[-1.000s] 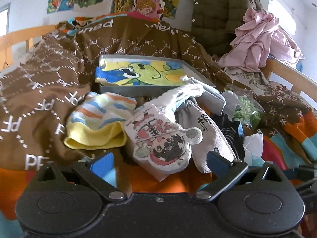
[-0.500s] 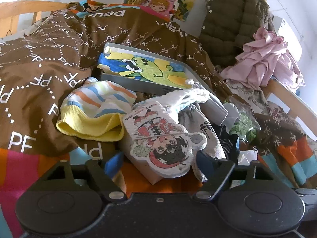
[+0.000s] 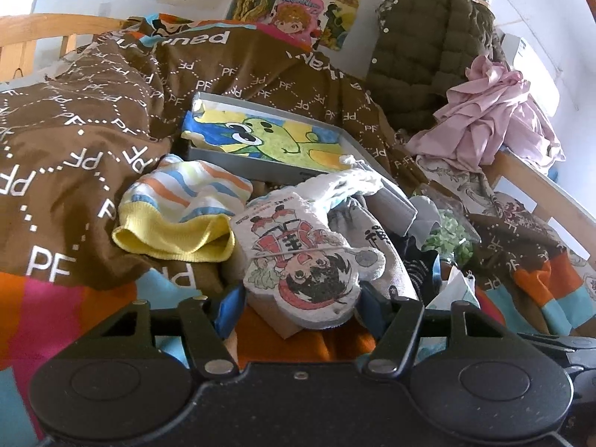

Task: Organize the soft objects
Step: 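Move left gripper to the cartoon-printed pouch while right gripper approaches the white-blue striped cloth, then grasp and lift the cartoon pouch with left gripper while right gripper lifts the striped cloth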

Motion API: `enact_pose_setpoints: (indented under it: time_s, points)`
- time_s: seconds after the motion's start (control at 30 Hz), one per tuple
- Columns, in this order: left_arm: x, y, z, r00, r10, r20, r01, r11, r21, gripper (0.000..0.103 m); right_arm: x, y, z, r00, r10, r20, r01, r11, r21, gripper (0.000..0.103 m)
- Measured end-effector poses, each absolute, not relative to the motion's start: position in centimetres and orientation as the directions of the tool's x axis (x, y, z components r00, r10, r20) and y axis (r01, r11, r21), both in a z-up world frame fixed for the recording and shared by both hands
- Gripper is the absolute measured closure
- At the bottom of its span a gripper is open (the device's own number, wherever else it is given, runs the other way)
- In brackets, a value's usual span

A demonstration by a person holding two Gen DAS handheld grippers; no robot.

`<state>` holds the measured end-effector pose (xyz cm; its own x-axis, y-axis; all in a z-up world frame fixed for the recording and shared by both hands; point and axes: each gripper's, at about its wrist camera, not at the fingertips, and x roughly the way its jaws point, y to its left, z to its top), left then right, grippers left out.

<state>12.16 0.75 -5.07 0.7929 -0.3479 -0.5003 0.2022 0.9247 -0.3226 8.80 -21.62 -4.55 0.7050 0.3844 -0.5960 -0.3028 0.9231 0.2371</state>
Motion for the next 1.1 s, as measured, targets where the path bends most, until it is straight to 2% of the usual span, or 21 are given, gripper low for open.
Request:
enact_pose_setpoints:
  time_s: [0.43,0.53,0.9,1.1]
  points:
    - [10.4,0.5,-1.2,0.863,-0.299,-0.408,0.195,0.941,-0.279,0.037,8.6,-24.1,-1.1,0.810,0.371,-0.455,-0.269,0.923,0.274,0.028]
    - [11.2,0.0,-0.2,0.870,-0.283,-0.404,0.177,0.943,-0.280,0.037,9.9,-24.8,0.0,0.841,0.346,-0.416,-0.273,0.935,0.226,0.028]
    - [19.2,-2.0,2.6,0.906,-0.209,-0.369,0.110,0.956,-0.271,0.037,22.4,-25.2,3.9,0.913,0.312,-0.262,-0.312,0.949,0.042,0.024]
    - [26.0,-2.6,2.2,0.904,-0.188,-0.385,0.069,0.951,-0.302,0.037,30.8,-26.0,3.0,0.915,0.301,-0.269,-0.283,0.953,0.104,0.024]
